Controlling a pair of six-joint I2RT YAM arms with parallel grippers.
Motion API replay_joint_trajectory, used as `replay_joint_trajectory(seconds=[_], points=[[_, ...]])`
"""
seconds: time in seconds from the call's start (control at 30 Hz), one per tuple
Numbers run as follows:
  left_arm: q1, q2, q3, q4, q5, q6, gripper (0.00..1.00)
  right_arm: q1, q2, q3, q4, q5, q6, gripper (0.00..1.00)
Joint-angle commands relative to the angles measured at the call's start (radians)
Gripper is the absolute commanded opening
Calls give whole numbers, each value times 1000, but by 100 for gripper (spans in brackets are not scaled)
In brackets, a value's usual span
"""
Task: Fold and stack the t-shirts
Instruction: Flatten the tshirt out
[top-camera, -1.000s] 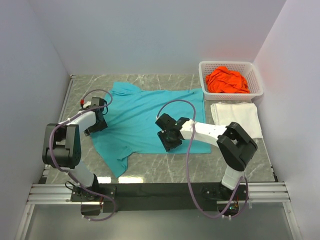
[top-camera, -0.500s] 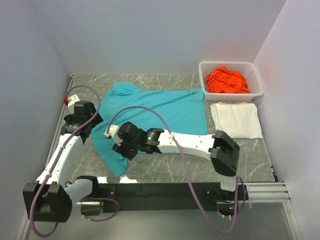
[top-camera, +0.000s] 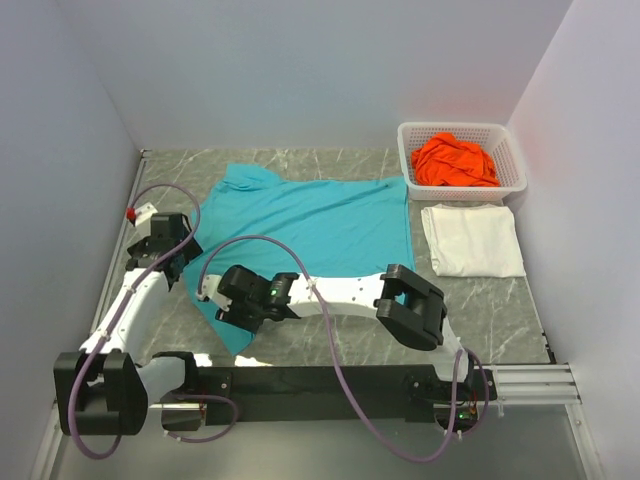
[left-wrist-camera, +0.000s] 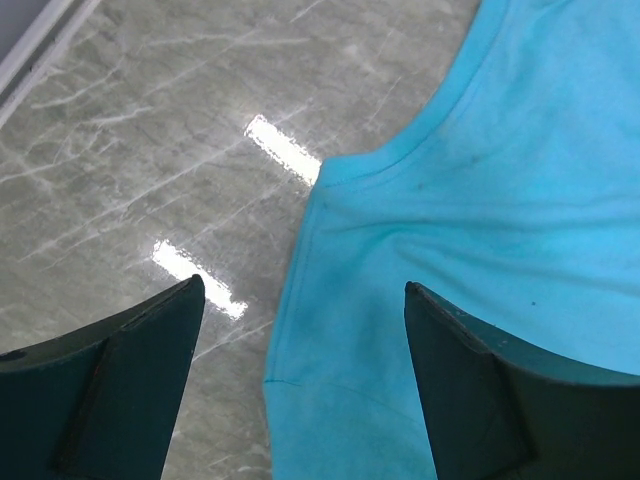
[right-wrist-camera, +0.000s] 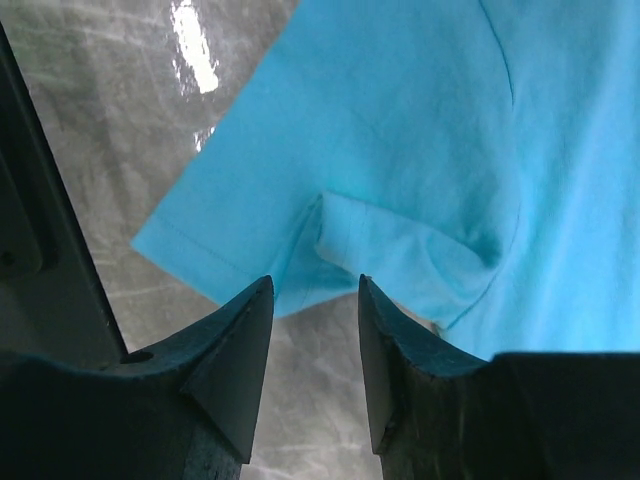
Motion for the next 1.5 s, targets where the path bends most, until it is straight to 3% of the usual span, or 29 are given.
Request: replay_joint_trajectory(seconds=[0.0, 0.2, 0.47, 0.57, 0.63, 1.03, 1.47], points=[[8, 30, 23, 17, 15, -21, 86, 5, 20, 44, 70, 23, -12, 46], [35, 20, 18, 24, 18, -17, 85, 5, 78, 101, 44, 29, -12, 42], [42, 24, 20, 24, 24, -14, 85, 5, 89, 109, 44, 55, -14, 26], [42, 23, 18, 26, 29, -11, 85, 5, 75, 94, 43, 69, -14, 14], [42, 23, 17, 26, 29, -11, 85, 5, 51, 72, 43, 71, -18, 0], [42, 27, 12, 29, 42, -1, 85, 2, -123, -104, 53, 130, -66, 0], [42, 30, 9, 27, 38, 5, 85, -24, -158, -242, 63, 143, -107, 3]])
